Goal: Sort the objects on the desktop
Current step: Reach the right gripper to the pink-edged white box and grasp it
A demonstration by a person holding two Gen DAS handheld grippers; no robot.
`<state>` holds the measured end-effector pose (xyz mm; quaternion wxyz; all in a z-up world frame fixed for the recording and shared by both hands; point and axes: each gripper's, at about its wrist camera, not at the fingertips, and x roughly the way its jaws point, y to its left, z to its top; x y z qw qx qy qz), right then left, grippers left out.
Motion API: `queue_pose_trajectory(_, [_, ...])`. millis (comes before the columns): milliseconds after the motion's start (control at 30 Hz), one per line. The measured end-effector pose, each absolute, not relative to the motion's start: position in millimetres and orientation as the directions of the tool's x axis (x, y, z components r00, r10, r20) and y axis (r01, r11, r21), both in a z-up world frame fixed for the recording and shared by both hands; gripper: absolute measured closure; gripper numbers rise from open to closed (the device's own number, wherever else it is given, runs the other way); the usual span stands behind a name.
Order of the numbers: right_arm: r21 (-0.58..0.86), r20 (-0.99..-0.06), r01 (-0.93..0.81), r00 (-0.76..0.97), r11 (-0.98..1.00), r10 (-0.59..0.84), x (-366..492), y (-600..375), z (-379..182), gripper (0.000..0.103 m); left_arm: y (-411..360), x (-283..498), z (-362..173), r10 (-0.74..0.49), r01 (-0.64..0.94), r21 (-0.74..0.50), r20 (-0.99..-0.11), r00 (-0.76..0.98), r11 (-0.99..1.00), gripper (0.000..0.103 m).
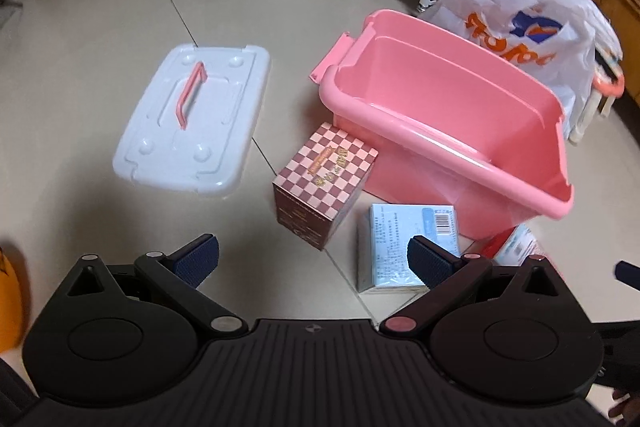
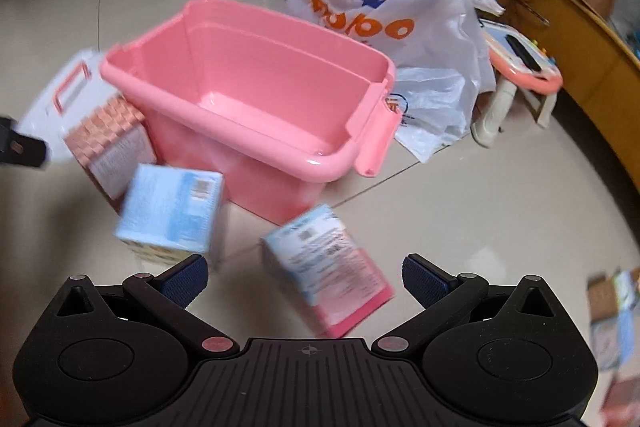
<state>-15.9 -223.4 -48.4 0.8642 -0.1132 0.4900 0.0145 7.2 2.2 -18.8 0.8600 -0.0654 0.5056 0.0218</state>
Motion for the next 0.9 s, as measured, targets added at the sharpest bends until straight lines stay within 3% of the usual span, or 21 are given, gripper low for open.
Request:
queue_pose_trajectory(167, [-0.234,-0.879,-0.239,0.467,0.943,-0.100,-0.2,-231.2,-75.2,0.007,-3.7,11.9,-22.6,-0.004,-0.082,-0.051,-0.873,0.488,0.995,0.000])
queue_pose_trajectory(367, [-0.135,-0.912,-0.277,0.410,0.951,-0.010,24.2,-245.2,-107.9,0.018,-16.0,13.8,-32.1,0.017,-0.032,0.001,-0.862,0.507,0.999,0.000])
queue_pose_trajectory(633, [-0.020,-0.935,-0.281,0.344,0.959,0.082,50.7,-256.5,-130.8,0.017,-29.6,17.8,-40.2,0.002,0.027,0.019,-0.837,0.547,0.999,0.000])
queue_pose_trajectory(733, [0.024,-0.941,-0.281,0.319,0.959,0.116,60.6,-260.8,-139.4,0.023,-32.2,20.5,-42.8,-0.005,0.028,0.013,-0.836,0.549,1.000,0.000])
queue_pose_trajectory(900, [0.034,-0.948,-0.265,0.296,0.964,0.115,56.3,-256.3,-144.1,0.023,-27.4,22.6,-50.0,-0.012,-0.011,-0.021,-0.851,0.525,1.000,0.000])
